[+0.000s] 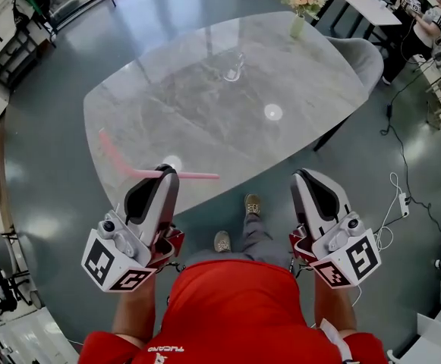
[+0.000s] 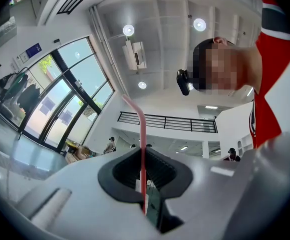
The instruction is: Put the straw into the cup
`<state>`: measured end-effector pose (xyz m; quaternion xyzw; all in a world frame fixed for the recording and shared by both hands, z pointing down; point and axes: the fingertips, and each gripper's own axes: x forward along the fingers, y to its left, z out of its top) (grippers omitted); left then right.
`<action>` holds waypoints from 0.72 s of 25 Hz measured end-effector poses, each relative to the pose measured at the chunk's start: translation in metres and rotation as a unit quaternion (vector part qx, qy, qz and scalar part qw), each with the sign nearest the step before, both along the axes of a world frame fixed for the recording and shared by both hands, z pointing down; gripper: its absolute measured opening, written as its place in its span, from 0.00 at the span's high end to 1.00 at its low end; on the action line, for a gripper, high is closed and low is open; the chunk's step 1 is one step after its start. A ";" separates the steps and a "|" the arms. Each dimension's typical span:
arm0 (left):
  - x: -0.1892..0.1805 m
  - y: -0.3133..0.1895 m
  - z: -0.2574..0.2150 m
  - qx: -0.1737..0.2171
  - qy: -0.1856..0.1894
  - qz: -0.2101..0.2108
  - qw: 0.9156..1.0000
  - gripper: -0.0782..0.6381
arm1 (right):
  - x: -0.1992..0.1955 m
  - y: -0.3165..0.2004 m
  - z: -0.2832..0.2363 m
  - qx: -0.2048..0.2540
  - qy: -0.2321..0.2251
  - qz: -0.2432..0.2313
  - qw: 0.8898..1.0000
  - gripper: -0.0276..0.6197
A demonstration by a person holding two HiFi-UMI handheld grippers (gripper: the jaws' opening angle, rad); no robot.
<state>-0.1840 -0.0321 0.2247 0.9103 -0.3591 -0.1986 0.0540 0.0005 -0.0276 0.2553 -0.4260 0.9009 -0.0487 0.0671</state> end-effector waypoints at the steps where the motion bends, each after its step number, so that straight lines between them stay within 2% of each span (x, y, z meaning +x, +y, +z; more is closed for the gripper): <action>1: 0.001 -0.004 0.001 0.000 -0.001 -0.002 1.000 0.85 | -0.001 -0.006 0.001 0.001 0.000 -0.003 1.000 0.95; 13: 0.021 -0.054 0.008 -0.005 -0.011 -0.026 1.000 0.85 | 0.009 -0.072 0.011 0.006 0.000 -0.030 1.000 0.95; 18: 0.046 -0.103 0.003 -0.009 -0.015 -0.041 0.999 0.85 | 0.028 -0.125 0.010 0.004 0.000 -0.046 0.999 0.95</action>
